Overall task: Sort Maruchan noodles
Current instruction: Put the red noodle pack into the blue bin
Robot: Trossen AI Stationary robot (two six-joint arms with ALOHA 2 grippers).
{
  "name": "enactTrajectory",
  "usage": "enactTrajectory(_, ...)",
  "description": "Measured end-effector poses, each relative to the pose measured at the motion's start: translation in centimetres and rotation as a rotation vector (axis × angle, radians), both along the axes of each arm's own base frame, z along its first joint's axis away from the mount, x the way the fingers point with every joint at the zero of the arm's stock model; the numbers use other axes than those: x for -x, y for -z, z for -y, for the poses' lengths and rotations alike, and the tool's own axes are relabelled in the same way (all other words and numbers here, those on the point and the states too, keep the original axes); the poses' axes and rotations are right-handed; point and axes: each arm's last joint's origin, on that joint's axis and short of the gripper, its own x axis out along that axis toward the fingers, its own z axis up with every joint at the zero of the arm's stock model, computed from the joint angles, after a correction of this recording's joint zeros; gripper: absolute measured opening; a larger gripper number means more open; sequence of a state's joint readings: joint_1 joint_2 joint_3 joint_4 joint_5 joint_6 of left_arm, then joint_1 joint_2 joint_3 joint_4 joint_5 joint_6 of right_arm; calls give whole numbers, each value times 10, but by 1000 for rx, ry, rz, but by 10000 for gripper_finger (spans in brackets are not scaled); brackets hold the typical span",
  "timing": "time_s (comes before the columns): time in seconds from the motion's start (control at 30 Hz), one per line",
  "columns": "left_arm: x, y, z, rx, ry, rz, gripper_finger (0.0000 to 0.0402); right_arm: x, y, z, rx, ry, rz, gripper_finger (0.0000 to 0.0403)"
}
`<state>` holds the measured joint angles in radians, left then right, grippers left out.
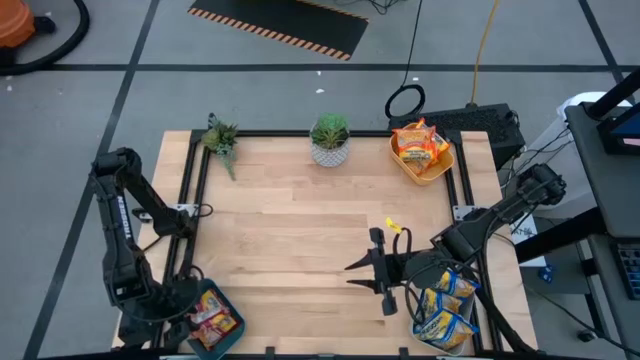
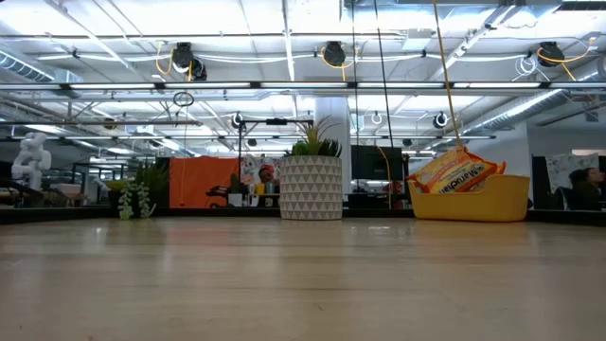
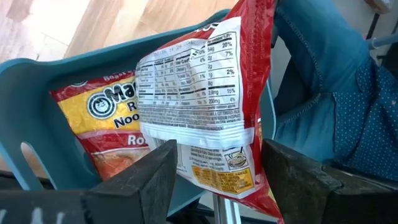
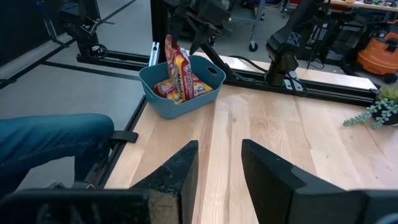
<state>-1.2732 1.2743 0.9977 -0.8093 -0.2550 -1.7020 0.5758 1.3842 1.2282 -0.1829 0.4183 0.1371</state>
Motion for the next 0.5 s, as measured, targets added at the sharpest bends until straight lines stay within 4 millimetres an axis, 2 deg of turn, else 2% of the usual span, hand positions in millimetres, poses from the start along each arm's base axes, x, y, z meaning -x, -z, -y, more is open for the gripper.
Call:
enactTrajectory(0.2,-6,-2,3,67,10,-42,237,0,0,0,0,0,0,116)
enactTrajectory(0.5,-23,-6,3,120,58,-10,237,0,0,0,7,-2,1,116)
